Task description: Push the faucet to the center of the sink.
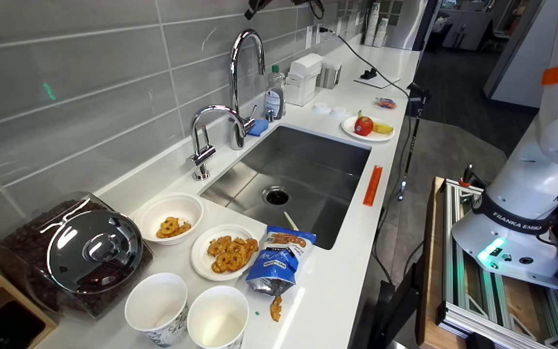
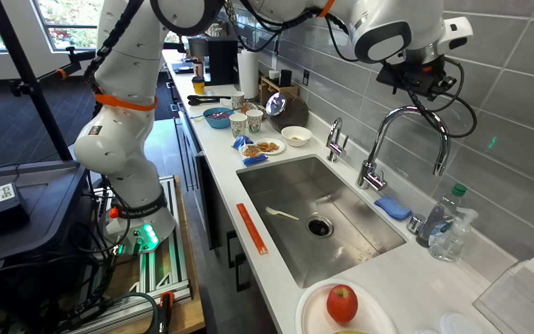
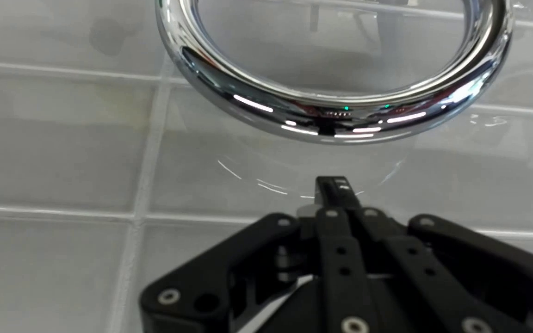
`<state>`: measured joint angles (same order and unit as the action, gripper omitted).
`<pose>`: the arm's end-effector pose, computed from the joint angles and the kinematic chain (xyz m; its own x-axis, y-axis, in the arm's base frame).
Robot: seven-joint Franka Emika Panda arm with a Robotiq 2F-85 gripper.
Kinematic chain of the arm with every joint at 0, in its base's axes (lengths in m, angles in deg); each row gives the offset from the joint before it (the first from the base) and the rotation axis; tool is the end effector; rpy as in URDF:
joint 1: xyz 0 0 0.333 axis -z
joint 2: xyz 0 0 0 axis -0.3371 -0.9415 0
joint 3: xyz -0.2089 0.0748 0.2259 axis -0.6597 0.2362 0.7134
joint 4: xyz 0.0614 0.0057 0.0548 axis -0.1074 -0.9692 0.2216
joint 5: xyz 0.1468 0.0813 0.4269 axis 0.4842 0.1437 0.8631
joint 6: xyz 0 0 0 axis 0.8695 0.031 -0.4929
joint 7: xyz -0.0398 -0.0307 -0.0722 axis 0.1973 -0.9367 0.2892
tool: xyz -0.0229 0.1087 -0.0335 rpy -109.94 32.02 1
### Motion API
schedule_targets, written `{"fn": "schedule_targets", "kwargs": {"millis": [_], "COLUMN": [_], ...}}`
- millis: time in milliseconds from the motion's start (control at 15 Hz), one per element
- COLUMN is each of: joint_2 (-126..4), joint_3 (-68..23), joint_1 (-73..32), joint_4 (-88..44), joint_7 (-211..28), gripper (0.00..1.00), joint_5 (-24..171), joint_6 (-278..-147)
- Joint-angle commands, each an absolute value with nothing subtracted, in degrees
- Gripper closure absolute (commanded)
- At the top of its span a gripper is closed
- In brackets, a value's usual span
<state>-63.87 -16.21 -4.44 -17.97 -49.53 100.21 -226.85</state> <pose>0.7570 -0.1858 0.5116 0.7020 0.1244 0.7013 0.1292 -0.9905 0.0463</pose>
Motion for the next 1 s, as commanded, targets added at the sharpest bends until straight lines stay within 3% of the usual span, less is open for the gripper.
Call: {"fn": "schedule_targets", "kwargs": {"millis": [0, 933], "joint_2": [-67.58, -72.33], "joint_3": [-13.58, -11.33], "joint_1": [-2.47, 0.91], "joint_4": [-14.76, -12.12], "joint_7": [-45.99, -45.41], "gripper": [1.0, 1.0], "joint_5": [103.46, 101.72], "joint_6": [-230.77, -230.55]}}
